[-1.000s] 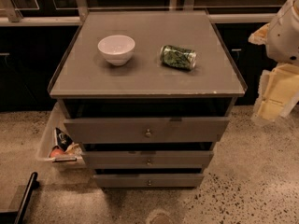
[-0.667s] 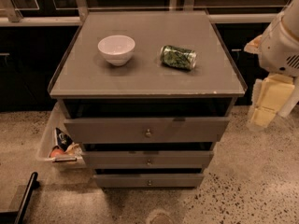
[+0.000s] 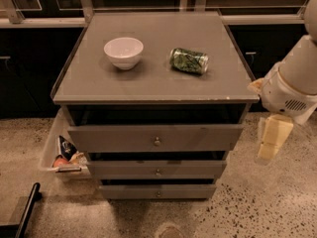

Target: Open middle drawer

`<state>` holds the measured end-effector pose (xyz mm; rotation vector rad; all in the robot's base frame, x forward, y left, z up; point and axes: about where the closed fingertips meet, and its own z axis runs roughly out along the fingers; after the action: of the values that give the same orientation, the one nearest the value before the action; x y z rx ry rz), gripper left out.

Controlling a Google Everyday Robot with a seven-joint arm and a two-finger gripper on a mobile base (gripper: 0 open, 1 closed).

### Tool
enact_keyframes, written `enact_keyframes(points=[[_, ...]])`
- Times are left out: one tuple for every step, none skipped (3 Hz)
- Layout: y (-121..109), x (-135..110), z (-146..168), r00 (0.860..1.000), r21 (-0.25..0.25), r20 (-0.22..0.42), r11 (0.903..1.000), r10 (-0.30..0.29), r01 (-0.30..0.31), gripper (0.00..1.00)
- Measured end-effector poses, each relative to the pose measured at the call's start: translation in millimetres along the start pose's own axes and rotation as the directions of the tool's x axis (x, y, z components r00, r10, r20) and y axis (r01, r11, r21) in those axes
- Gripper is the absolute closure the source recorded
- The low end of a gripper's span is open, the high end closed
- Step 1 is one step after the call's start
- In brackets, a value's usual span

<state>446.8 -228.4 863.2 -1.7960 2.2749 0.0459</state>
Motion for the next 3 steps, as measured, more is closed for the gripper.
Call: enact_keyframes(points=[[7.2, 13.0, 36.8, 0.999, -0.032, 0.027, 0.9988, -0.035, 0.036, 0.0], [17.6, 24.6, 69.4, 0.996, -0.05, 0.056, 0.9959, -0.072, 0.075, 0.0], [28.5, 31.8, 86.7, 0.993, -0.076, 0.033, 0.9902, -0.115, 0.117, 0.0]])
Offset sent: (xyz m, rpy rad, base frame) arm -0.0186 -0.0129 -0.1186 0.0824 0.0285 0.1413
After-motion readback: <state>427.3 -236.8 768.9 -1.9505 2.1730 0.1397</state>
